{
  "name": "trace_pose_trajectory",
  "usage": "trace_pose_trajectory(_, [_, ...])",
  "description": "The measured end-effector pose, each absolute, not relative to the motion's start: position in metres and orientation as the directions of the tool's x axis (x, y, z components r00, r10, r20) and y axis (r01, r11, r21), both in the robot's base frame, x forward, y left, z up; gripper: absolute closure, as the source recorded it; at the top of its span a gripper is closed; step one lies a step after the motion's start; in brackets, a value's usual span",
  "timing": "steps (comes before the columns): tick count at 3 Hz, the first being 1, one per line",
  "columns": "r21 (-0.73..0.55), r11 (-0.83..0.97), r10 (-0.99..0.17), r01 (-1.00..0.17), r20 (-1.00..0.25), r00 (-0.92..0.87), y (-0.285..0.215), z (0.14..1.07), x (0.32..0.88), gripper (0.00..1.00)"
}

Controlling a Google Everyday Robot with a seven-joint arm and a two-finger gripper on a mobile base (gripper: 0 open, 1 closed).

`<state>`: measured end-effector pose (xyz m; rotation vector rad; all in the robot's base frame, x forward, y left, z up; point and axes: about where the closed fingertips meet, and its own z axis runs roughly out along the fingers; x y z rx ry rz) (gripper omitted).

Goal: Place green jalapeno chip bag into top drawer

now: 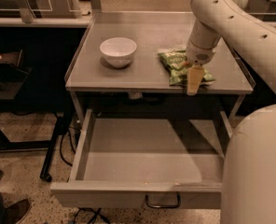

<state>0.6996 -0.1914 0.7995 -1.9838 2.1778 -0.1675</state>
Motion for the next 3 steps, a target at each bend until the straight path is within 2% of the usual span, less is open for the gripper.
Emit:
trace_pose_trajectory(1, [-0.211,0.098,-0.994,-0.973,-0.064,-0.086,-0.191,0.800,0.699,1.00])
trace_pose_trajectory(3, [-0.220,0.111,-0.992,-0.969,-0.080,-0.096,-0.194,0.822,0.690,1.00])
